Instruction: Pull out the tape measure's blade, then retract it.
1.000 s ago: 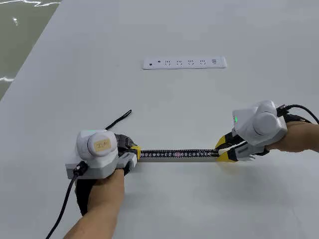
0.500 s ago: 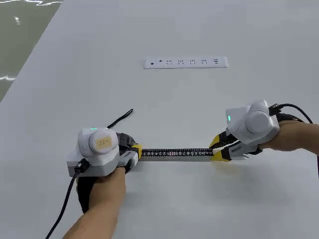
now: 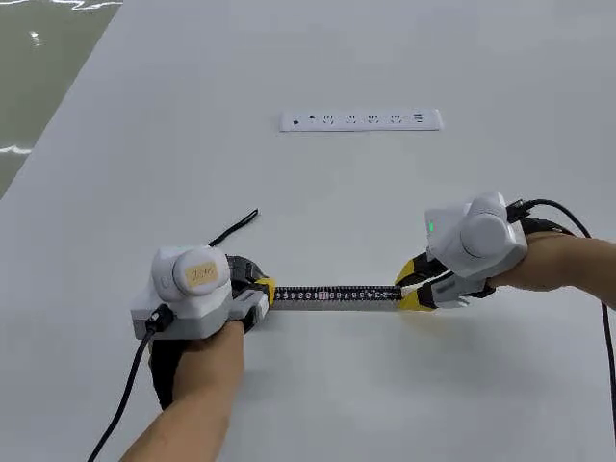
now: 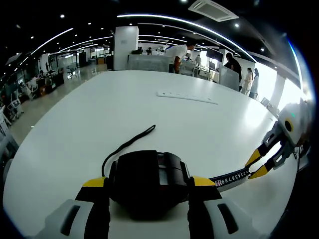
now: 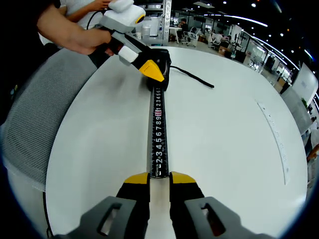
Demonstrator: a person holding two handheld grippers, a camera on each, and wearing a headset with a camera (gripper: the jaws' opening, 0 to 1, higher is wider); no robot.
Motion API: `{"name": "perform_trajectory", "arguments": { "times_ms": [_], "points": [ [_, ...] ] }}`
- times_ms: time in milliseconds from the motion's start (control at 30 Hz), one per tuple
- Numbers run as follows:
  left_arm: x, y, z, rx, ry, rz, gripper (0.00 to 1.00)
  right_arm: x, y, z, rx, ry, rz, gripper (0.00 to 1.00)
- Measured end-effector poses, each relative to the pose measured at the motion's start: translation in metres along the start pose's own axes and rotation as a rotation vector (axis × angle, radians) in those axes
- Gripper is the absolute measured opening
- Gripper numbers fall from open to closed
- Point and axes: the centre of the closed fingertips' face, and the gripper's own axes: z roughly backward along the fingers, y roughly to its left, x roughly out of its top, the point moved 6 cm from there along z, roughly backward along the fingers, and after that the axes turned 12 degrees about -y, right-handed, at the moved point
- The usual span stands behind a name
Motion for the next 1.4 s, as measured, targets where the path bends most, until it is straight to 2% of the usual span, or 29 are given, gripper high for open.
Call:
{"name": "perform_trajectory", "arguments": {
  "times_ms": [1000,1400],
  "points": [
    [0.001,0.000,-0.001,-0.003,0.006,0.008,0.60,0.017,-0.002,-0.014,0.004,-0.016,0.013,0.13],
    [0.001,0.000,-0.001,-0.005,0.008,0.013,0.60,0.027,-0.002,-0.027,0.007,-0.030,0.011,0.13]
  ]
}}
